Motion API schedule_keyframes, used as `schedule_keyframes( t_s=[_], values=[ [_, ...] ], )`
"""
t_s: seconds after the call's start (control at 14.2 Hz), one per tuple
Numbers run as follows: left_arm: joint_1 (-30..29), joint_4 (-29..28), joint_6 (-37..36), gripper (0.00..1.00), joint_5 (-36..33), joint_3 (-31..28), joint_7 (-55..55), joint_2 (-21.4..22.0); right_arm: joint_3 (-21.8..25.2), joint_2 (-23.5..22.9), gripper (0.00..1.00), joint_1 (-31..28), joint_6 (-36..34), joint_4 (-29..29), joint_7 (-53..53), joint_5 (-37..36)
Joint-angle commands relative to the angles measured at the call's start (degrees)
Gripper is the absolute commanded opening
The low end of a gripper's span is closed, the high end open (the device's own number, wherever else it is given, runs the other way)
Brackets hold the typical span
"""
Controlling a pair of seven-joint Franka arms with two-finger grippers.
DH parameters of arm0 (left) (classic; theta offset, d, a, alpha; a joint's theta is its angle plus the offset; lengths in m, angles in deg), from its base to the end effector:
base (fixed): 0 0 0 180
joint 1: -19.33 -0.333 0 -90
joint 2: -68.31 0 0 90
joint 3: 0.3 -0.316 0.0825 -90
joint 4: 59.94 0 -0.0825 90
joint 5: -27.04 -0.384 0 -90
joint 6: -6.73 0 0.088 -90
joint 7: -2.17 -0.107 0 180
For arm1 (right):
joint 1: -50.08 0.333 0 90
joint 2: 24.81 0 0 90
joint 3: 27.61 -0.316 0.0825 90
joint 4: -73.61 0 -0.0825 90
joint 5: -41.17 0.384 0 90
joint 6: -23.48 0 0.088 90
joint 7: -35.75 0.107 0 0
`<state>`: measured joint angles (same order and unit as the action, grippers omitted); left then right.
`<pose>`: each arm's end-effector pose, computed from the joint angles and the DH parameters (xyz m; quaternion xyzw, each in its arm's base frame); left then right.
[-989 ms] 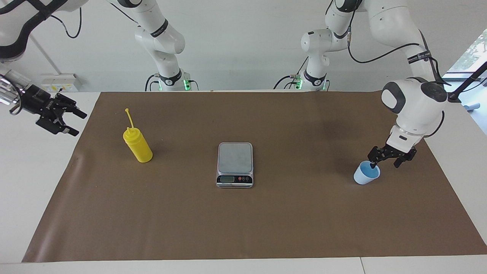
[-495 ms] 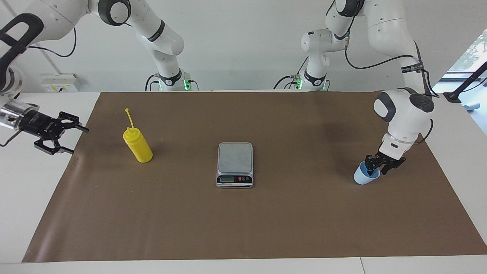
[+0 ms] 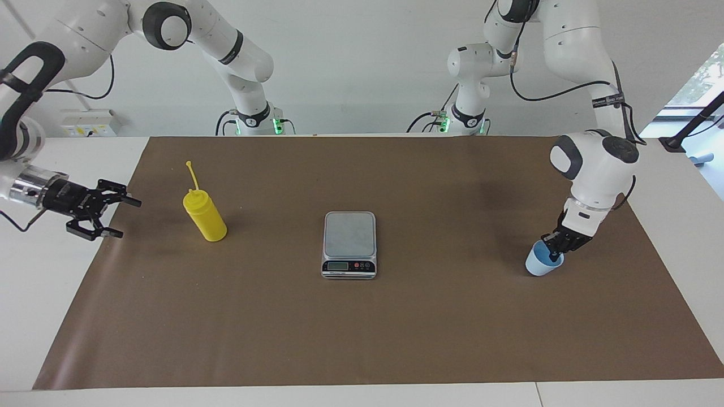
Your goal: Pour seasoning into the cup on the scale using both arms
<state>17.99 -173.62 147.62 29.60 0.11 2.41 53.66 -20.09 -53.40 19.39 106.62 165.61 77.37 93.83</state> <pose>0.6212 0.0103 0.3591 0.9935 0.0260 0.1094 0.0161 0.5534 -0.3038 0.3441 -0.6028 0.6249 0.2984 0.3964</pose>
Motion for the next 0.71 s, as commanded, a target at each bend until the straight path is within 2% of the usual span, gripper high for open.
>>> schedule_keyframes(
  t_s=[0.0, 0.14, 0.35, 0.64],
  values=[
    [5.8, -1.1, -5.7, 0.00, 0.8, -0.7, 6.5, 5.7, -0.4, 4.4, 1.00, 0.5, 3.5, 10.2, -7.5, 1.7],
    [12.4, 0.0, -7.4, 0.00, -0.4, -0.8, 16.1, 5.9, -0.4, 5.4, 1.00, 0.8, 4.4, 13.1, -9.6, 1.7],
    [23.6, 1.2, -7.9, 0.00, -5.3, -0.8, 32.6, 5.8, -0.4, 6.9, 1.00, 2.6, 6.9, 18.2, -9.4, 7.2],
    [33.2, 9.2, -13.4, 0.00, -5.6, -0.7, 44.5, 2.1, -0.4, 8.5, 1.00, 5.5, 12.5, 24.6, -8.1, 11.2]
  ],
)
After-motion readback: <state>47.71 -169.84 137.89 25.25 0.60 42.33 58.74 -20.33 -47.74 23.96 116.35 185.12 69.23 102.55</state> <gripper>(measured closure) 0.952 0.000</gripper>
